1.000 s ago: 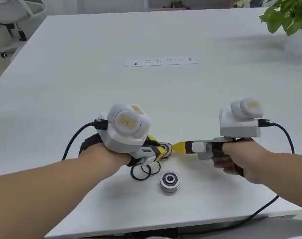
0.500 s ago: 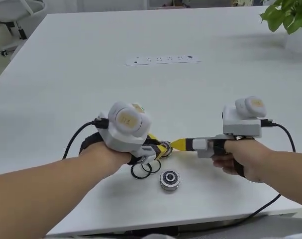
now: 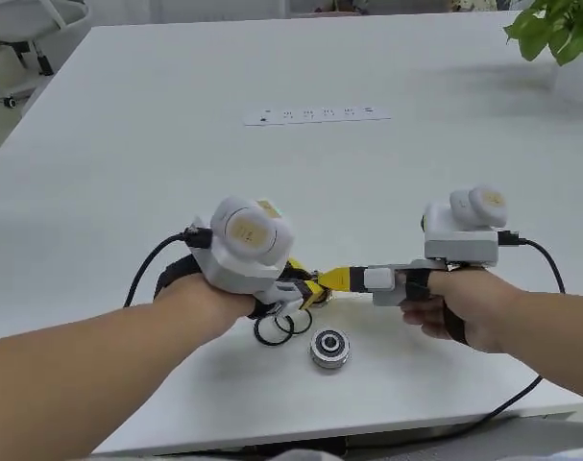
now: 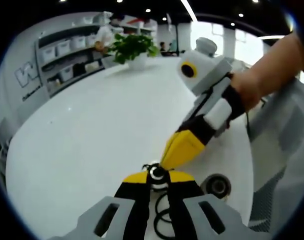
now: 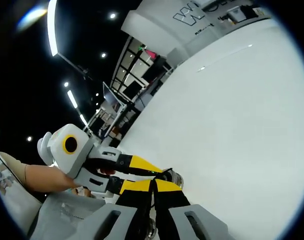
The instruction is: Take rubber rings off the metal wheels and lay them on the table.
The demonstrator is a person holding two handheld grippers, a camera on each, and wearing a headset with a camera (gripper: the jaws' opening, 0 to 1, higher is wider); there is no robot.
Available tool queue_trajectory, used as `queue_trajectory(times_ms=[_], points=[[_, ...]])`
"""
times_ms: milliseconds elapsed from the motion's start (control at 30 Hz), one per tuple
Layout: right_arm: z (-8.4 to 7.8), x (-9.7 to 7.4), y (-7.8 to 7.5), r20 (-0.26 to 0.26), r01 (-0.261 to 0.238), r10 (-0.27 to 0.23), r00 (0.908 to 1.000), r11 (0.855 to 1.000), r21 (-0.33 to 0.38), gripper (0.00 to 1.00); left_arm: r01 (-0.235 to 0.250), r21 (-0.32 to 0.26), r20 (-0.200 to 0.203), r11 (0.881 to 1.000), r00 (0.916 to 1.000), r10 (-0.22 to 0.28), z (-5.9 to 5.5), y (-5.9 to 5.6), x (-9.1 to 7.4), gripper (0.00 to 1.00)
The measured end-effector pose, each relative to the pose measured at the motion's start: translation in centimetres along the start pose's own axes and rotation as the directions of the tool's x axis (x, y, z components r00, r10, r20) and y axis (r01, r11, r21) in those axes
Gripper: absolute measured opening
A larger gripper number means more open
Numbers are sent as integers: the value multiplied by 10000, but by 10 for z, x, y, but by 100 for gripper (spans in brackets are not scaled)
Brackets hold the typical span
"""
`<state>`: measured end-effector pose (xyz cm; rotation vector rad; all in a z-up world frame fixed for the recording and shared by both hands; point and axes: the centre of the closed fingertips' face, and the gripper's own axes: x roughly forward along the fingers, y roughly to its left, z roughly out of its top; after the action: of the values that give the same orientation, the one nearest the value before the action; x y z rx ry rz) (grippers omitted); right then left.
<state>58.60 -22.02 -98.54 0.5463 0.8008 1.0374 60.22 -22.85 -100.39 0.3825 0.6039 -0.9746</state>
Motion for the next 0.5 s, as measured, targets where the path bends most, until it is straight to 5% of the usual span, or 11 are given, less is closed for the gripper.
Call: queue_trajectory(times_ms=[500], points=[[-1,-4,-4,165,-94,87,9998,9989,461,0,-53,22,20,10000,10000,53,0,0,1,12]])
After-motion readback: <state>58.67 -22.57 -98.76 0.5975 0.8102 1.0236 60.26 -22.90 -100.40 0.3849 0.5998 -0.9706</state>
